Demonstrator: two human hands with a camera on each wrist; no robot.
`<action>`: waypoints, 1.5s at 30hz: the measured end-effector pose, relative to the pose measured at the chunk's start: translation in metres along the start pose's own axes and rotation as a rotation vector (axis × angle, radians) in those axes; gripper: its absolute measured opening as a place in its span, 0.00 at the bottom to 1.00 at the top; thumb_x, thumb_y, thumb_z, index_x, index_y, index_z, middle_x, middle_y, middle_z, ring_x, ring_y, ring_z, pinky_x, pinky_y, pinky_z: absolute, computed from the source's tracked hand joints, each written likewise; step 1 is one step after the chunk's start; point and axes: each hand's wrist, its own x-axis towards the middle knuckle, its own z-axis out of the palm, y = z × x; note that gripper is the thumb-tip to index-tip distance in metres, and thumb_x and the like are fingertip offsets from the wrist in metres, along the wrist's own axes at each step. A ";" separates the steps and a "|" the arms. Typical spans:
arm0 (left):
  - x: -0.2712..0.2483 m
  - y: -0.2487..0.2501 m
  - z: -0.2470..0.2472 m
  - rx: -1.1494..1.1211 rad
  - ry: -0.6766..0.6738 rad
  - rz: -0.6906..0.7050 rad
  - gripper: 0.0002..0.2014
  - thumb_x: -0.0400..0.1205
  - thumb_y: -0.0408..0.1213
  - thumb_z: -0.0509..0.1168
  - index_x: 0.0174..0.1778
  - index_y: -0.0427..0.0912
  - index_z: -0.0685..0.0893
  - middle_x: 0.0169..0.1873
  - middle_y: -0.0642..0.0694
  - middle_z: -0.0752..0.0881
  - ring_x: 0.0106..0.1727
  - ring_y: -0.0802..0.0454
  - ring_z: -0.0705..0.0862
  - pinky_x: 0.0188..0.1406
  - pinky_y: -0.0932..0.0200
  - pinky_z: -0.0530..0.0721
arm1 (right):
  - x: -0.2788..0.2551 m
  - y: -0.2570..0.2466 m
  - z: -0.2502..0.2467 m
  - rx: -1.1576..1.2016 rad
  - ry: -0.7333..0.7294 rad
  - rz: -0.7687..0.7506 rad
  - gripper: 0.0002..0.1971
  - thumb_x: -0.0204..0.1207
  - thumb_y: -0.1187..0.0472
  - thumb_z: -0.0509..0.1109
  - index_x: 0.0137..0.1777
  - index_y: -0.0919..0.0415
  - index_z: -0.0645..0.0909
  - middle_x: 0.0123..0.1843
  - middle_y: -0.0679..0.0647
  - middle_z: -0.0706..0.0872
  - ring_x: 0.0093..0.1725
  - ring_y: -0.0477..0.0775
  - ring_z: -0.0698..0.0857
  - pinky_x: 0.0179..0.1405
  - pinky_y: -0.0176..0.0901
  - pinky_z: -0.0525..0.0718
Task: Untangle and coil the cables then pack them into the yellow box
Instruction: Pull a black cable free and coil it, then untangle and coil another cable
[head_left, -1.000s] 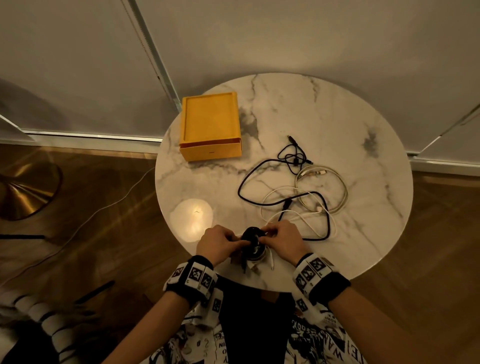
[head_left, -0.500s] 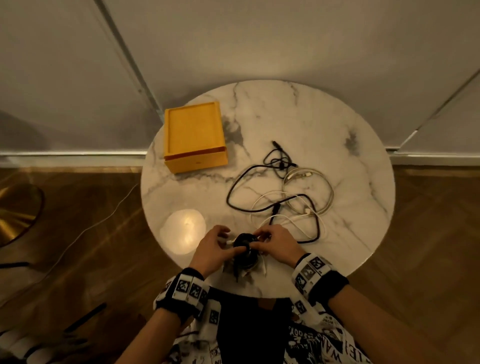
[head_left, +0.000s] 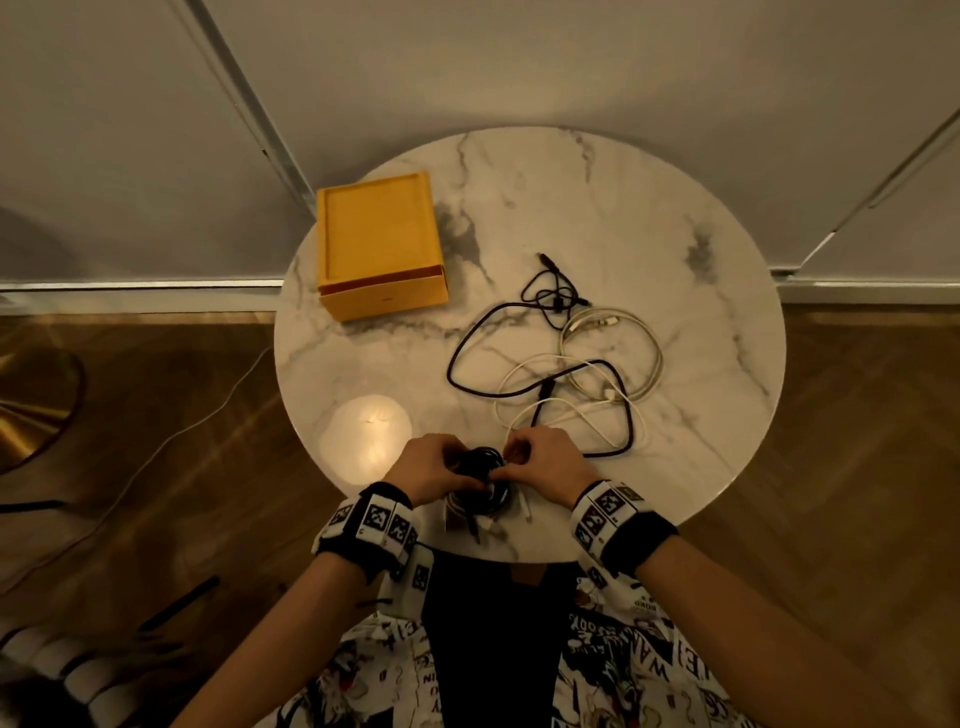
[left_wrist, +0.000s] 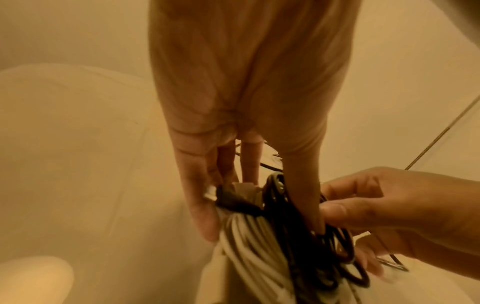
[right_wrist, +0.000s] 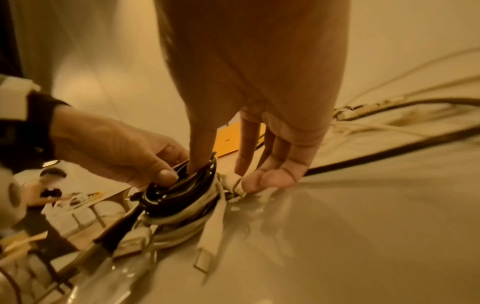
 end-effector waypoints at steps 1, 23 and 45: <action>0.000 0.002 -0.001 0.037 -0.017 0.003 0.21 0.67 0.48 0.81 0.52 0.43 0.87 0.46 0.46 0.89 0.46 0.50 0.87 0.43 0.56 0.87 | 0.001 0.000 0.001 -0.010 0.000 -0.003 0.17 0.61 0.48 0.83 0.41 0.58 0.84 0.40 0.54 0.88 0.41 0.49 0.85 0.39 0.37 0.80; 0.011 0.003 -0.003 -0.437 -0.032 0.013 0.19 0.70 0.38 0.80 0.53 0.37 0.84 0.44 0.45 0.86 0.43 0.56 0.84 0.37 0.64 0.85 | 0.000 -0.003 -0.002 0.477 -0.158 0.112 0.06 0.76 0.63 0.74 0.51 0.61 0.82 0.45 0.61 0.87 0.42 0.59 0.87 0.33 0.44 0.89; 0.022 -0.026 -0.023 -0.236 0.446 0.215 0.21 0.79 0.48 0.71 0.67 0.45 0.83 0.63 0.48 0.83 0.62 0.54 0.81 0.63 0.57 0.80 | -0.001 0.007 -0.052 0.153 0.227 0.095 0.03 0.74 0.66 0.71 0.44 0.60 0.86 0.31 0.56 0.87 0.24 0.40 0.81 0.29 0.39 0.81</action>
